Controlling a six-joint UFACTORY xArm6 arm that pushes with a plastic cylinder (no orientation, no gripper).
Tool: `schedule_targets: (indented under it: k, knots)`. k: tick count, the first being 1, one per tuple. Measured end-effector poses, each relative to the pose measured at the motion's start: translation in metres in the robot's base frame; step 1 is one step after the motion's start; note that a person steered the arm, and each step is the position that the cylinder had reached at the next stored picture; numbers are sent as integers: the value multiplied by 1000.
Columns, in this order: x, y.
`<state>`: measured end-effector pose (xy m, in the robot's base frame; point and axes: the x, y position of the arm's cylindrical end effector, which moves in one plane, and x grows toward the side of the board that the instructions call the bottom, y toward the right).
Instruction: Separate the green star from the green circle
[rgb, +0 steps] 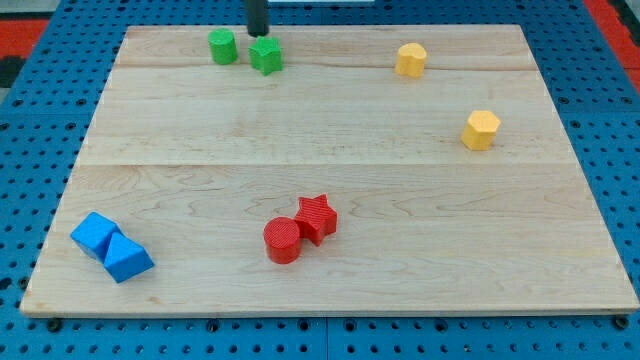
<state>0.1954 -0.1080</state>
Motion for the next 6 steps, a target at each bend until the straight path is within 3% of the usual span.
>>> schedule_targets:
  k: [1,2,4,5,6]
  knots:
    - [36,-16]
    - [46,-22]
    - [64,52]
    - [24,62]
    - [22,156]
